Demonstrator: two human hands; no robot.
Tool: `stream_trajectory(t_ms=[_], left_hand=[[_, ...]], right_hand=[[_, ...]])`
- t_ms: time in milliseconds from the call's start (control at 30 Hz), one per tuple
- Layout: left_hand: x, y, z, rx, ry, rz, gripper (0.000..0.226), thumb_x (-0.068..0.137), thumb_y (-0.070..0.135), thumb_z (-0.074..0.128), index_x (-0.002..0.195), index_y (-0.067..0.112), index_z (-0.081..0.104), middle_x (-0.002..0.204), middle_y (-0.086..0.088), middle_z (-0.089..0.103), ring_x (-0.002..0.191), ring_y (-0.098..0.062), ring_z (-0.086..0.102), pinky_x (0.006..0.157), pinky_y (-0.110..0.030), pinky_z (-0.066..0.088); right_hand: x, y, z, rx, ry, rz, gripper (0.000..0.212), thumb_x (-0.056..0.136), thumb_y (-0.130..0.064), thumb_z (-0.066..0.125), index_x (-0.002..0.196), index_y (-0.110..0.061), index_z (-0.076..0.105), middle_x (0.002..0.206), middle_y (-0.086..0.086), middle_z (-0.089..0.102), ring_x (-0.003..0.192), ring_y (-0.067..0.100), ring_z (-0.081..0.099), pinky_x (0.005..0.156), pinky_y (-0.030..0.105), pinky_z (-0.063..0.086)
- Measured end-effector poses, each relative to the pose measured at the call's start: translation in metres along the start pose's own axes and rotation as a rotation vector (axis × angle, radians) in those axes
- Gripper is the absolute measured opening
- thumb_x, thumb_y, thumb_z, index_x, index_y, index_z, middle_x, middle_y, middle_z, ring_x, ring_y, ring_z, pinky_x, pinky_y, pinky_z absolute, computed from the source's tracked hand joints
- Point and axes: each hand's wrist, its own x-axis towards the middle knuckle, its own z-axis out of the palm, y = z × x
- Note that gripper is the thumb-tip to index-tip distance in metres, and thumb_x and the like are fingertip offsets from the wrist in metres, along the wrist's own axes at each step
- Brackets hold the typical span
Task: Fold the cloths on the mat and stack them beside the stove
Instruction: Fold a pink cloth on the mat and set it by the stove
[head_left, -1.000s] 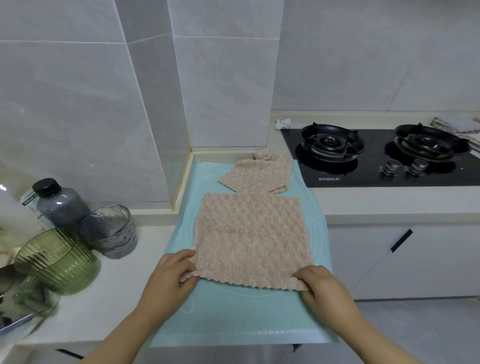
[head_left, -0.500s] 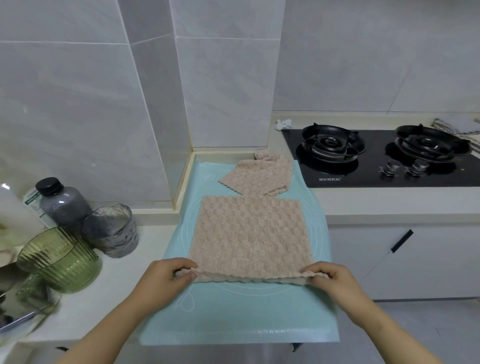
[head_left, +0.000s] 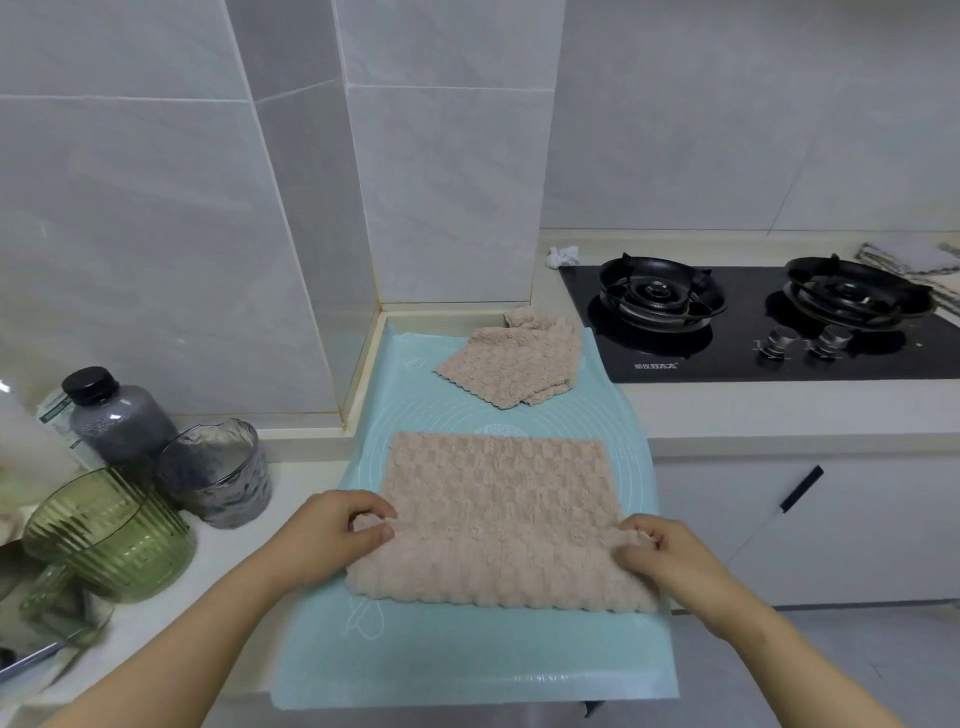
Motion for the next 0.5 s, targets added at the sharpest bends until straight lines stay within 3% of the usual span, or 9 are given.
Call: stream_trajectory(t_ms=[100, 200, 333, 500], left_hand=[[0.019, 0.002, -0.005, 0.005, 0.092, -0.020, 0.028, 0.085, 0.015, 0.064, 0.087, 0.042, 0.059, 0.084, 0.018, 0.062, 0.071, -0.001, 0.053, 0.063, -0.009, 0.037], [0.041, 0.006, -0.004, -0.002, 0.229, -0.102, 0.025, 0.085, 0.010, 0.061, 0.105, 0.025, 0.065, 0.085, 0.007, 0.062, 0.077, -0.010, 0.054, 0.066, -0.015, 0.037], [0.068, 0.013, 0.002, -0.037, 0.358, -0.202, 0.025, 0.086, 0.010, 0.060, 0.110, 0.014, 0.065, 0.095, 0.001, 0.063, 0.085, -0.011, 0.054, 0.078, -0.020, 0.038], [0.093, 0.013, 0.010, -0.001, 0.382, -0.296, 0.025, 0.089, 0.009, 0.056, 0.112, 0.011, 0.065, 0.100, -0.003, 0.065, 0.090, -0.015, 0.052, 0.079, -0.022, 0.037]], right_hand=[[0.015, -0.003, -0.002, -0.011, 0.180, -0.039, 0.005, 0.084, -0.007, 0.064, 0.080, -0.006, 0.066, 0.070, 0.003, 0.062, 0.065, 0.015, 0.055, 0.060, 0.026, 0.042], [0.032, -0.009, -0.001, 0.036, 0.311, -0.037, 0.008, 0.085, -0.011, 0.064, 0.081, -0.005, 0.065, 0.070, 0.004, 0.060, 0.064, 0.017, 0.052, 0.058, 0.027, 0.041], [0.060, -0.009, -0.001, 0.078, 0.389, 0.013, 0.021, 0.086, -0.014, 0.063, 0.075, 0.003, 0.057, 0.061, 0.006, 0.048, 0.061, 0.021, 0.045, 0.060, 0.035, 0.038], [0.090, -0.009, -0.002, 0.064, 0.423, 0.057, 0.020, 0.087, -0.018, 0.061, 0.074, -0.004, 0.059, 0.059, 0.002, 0.049, 0.059, 0.022, 0.046, 0.060, 0.033, 0.040]])
